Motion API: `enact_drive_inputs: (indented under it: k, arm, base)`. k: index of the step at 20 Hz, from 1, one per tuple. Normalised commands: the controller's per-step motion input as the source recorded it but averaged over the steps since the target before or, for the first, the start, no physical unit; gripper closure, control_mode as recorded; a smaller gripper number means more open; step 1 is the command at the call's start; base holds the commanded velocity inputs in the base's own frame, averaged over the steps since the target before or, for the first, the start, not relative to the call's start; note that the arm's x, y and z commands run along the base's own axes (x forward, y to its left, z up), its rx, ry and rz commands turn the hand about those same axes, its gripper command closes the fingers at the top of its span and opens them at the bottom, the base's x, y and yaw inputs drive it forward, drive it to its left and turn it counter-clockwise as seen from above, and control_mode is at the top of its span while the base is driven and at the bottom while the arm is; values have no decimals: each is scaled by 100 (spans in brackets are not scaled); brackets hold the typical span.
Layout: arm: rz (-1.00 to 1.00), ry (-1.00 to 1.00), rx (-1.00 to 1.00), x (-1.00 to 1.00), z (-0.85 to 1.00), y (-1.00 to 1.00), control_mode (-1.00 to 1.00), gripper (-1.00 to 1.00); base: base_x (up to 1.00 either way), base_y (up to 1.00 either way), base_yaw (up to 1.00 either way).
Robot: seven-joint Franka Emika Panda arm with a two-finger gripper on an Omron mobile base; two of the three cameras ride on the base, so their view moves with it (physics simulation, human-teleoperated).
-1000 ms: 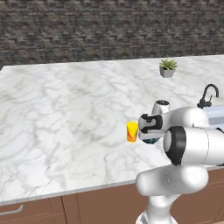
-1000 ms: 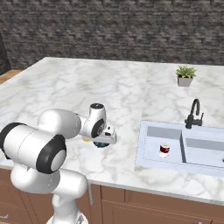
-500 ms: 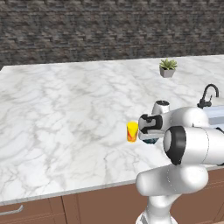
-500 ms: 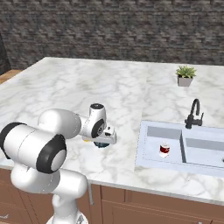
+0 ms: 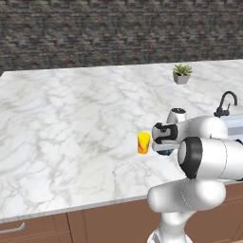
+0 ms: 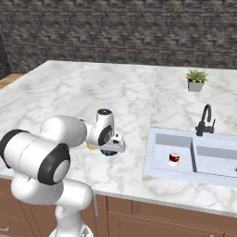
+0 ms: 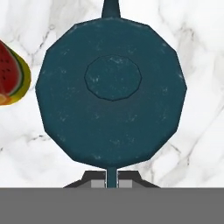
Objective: Pick the cup and teapot and place them in the sink. Then turn on the water.
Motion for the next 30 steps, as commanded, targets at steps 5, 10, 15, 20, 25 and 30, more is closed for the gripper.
enact_drive_inputs:
  k: [5,10,15,20,25,30]
  arm:
    - [0,0,0,0,4,-26,-100,100]
    - [0,0,0,0,0,-28,-100,100]
    - [0,0,0,1,4,-28,-100,100]
    - [0,0,0,2,1,-27,-100,100]
    - [-1,0,0,10,0,-25,-100,100]
    - [-1,0,0,15,0,-25,-100,100]
  base:
    - [0,0,0]
    - [0,0,0]
    - [0,0,0]
    - [0,0,0]
    - [0,0,0]
    - [0,0,0]
